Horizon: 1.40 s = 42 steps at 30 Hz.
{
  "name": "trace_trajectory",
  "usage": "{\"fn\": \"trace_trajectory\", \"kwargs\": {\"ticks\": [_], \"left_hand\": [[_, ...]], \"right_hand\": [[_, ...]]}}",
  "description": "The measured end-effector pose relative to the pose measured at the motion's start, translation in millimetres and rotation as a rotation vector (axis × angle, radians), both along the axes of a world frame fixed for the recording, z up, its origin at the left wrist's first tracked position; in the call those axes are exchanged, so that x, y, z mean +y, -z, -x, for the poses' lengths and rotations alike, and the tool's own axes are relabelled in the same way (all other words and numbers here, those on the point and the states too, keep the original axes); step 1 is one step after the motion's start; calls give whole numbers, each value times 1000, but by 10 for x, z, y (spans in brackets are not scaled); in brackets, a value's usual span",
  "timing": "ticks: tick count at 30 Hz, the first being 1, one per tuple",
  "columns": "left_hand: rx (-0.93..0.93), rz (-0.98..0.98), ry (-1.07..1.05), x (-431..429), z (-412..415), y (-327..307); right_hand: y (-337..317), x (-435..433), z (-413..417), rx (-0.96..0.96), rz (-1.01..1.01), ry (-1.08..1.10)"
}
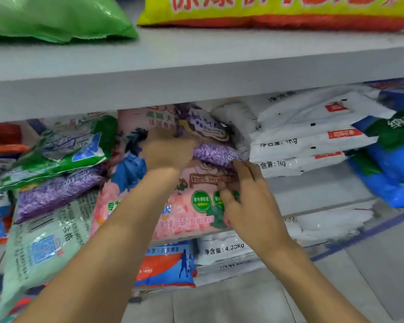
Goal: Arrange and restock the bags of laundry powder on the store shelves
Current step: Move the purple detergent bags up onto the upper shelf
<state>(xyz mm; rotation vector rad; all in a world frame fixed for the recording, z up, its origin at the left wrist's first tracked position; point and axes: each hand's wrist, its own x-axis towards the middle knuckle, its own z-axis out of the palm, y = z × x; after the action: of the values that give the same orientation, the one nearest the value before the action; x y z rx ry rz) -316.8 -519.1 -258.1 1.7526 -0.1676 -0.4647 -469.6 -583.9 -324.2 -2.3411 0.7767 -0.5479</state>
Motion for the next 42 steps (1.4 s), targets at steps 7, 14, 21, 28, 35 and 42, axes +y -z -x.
{"fn": "trace_trajectory", "kwargs": {"ticks": [7, 14, 21, 28, 35, 42], "left_hand": [[179, 108, -27, 836, 427, -99], [318, -82, 216, 1323, 847, -8], [547, 77, 223, 1337, 1153, -196], [701, 231, 159, 1633, 1298, -552], [626, 344, 38, 2192, 1531, -941], [566, 494, -54, 2928, 1640, -1437]], "right_hand": [[-195, 20, 47, -182, -559, 110], [-235, 212, 30, -92, -757, 39], [-551, 273, 253, -118, -1416, 36], [-959, 570, 560, -139, -1621, -39], [-1497, 953, 644, -196, -1568, -117], [-2042, 1617, 494, -238, -1478, -262]]}}
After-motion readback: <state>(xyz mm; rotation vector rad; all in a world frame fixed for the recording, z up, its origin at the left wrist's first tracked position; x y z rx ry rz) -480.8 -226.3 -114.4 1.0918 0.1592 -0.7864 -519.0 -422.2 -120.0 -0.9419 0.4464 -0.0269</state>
